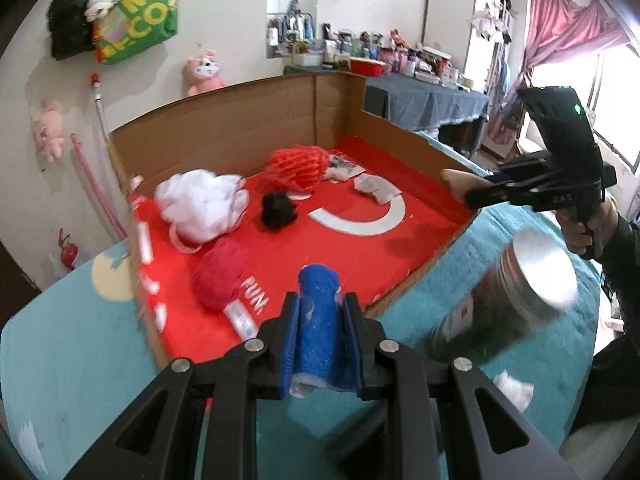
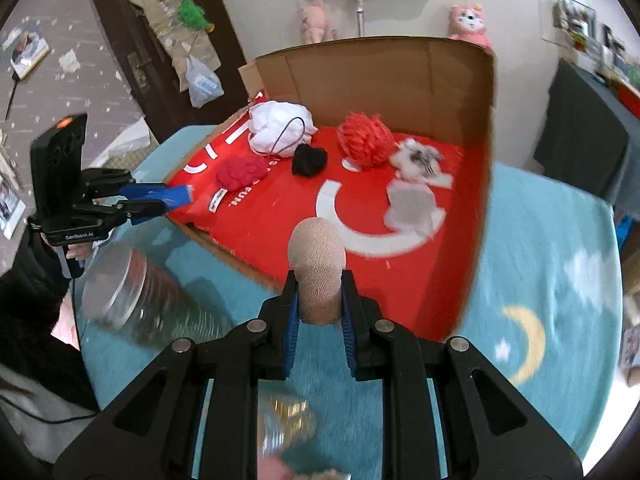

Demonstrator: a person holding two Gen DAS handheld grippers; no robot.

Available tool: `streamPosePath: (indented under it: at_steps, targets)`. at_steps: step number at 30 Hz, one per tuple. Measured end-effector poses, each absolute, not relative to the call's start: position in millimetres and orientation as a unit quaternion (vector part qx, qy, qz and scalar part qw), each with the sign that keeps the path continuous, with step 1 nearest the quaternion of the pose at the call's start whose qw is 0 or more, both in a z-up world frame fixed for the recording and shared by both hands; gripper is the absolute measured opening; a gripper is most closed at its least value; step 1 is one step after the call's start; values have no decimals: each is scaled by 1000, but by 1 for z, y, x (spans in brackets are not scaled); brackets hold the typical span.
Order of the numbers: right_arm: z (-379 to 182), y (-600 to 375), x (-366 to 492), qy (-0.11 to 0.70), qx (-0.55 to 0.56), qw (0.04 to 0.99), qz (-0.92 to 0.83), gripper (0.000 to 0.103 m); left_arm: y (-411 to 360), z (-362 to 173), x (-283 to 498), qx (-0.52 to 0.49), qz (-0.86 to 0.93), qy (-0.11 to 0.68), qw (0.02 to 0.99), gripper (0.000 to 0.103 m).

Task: Organize soft objects
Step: 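Carry the blue cloth with the left tool while the right tool carries the beige sponge into the box, then open the left tool over the box while the right tool releases the beige sponge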

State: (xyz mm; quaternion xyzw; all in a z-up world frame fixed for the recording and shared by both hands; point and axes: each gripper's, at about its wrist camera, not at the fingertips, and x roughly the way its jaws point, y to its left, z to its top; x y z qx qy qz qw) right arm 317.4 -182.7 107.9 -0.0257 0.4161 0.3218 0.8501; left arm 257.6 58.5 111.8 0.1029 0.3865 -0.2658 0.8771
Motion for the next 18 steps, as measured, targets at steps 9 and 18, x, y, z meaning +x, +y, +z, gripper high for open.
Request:
streamPosePath:
  at_steps: [9,18]
  targets:
    - [94,-118,387,477,-98,812,322,20,11,97,323,146,-249,443,849,23]
    - [69,-81,434,516,-150,793,288,20,-2,74,372,143,-210,488,835,23]
